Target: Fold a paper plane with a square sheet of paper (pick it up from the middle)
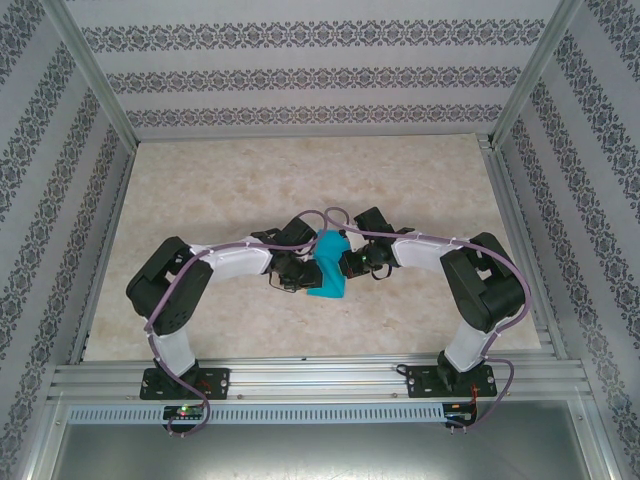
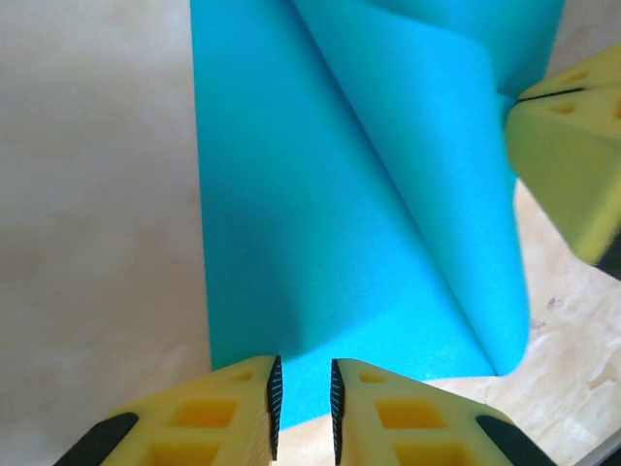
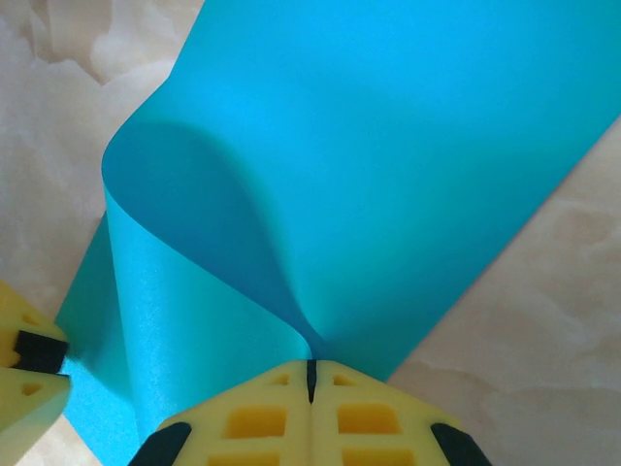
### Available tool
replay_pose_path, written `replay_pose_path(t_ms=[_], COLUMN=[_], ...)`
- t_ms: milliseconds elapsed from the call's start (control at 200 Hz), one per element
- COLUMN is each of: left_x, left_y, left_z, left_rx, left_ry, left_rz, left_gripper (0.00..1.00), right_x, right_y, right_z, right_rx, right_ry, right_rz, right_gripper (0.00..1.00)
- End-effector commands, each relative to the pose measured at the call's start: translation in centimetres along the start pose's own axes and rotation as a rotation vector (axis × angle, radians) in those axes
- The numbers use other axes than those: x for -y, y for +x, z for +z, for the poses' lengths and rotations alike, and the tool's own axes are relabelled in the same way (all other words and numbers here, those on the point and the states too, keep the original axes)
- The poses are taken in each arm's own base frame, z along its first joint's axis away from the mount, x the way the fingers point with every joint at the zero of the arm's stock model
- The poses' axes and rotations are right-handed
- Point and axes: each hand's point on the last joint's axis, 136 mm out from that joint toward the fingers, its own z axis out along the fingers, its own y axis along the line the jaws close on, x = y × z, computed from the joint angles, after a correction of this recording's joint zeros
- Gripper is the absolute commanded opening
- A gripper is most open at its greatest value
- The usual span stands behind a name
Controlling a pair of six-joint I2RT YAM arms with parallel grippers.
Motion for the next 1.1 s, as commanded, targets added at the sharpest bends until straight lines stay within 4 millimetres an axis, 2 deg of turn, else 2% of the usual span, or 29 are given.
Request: replay_pose_path(t_ms=[0, 95, 195, 510, 1094], left_x=[1.4, 2.6, 3.8, 5.7, 4.8], left_y=[-1.3, -3.0, -4.7, -6.6, -6.1], left_z=[-3.2, -5.1, -5.9, -2.7, 0.5], left_rx=[0.114, 0.201, 0.251, 0.202, 0.142], left_ry=[0.025, 0.135, 0.275, 0.482, 0.456], left_rz=[0.01, -0.035, -0.086, -0.185, -0.193], left_gripper=[0.25, 0.24, 0.21, 0.19, 0.21], right_x=[0.9, 0.9, 0.9, 1.0, 1.0], right_y=[1.5, 1.5, 1.5, 1.6, 1.6], right_z=[1.0, 0.9, 1.0, 1.1, 1.2], right_rx=[-0.049, -0.048, -0.048, -0.055, -0.06], right_ry=[0.043, 0.043, 0.043, 0.043, 0.043], right_rz=[0.014, 0.017, 0.018, 0.021, 0.022], right_gripper=[0.04, 0.04, 0.04, 0.04, 0.04])
